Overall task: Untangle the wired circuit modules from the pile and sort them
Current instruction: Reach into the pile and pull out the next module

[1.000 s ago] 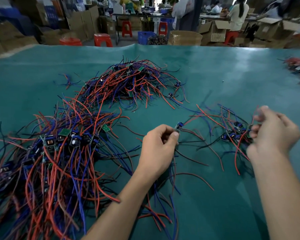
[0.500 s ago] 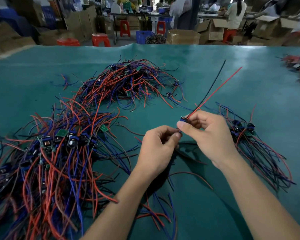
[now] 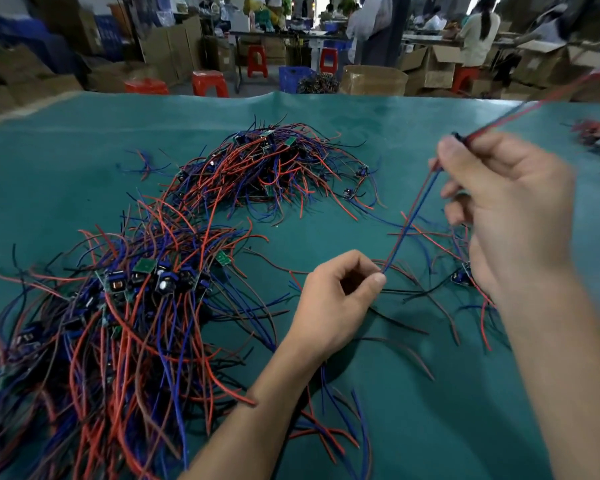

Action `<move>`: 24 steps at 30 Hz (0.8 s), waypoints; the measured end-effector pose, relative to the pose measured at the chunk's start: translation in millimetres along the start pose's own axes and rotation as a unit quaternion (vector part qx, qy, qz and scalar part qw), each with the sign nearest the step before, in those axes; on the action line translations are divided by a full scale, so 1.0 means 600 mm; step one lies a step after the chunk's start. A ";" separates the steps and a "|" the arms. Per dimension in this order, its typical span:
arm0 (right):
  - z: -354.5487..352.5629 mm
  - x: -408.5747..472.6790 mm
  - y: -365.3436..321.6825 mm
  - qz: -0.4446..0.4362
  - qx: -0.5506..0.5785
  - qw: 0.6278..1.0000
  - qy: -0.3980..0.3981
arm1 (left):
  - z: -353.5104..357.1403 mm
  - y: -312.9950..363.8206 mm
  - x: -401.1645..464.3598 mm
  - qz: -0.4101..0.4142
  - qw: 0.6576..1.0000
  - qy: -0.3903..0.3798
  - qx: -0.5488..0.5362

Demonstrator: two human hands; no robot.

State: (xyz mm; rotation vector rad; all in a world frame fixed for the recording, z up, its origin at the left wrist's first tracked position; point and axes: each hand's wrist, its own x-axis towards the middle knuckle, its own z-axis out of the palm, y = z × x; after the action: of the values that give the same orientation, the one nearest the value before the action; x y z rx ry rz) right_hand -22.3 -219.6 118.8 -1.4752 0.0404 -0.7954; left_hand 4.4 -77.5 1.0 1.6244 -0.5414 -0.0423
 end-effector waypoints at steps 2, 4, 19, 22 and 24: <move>0.035 0.000 -0.034 -0.006 0.033 0.999 -0.031 | 0.001 -0.005 0.001 0.000 0.999 0.010 0.047; 0.079 -0.001 -0.057 0.004 0.024 0.994 -0.104 | 0.002 -0.007 0.001 0.001 0.996 0.023 0.082; 0.158 0.159 0.104 0.065 -0.593 0.722 -0.349 | 0.002 0.000 0.000 -0.028 0.997 0.033 0.057; 0.111 0.155 0.152 0.128 -0.628 0.681 -0.354 | 0.001 -0.001 0.002 -0.028 0.997 0.030 0.062; 0.094 0.149 0.170 0.143 -0.608 0.709 -0.329 | 0.002 0.000 0.001 -0.026 0.997 0.029 0.068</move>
State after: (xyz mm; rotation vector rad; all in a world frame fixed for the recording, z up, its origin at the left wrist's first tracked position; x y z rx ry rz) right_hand 117.9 -226.0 75.7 -2.8527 0.2933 0.2083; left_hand 4.9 -78.6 0.9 1.7669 -0.4645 0.0035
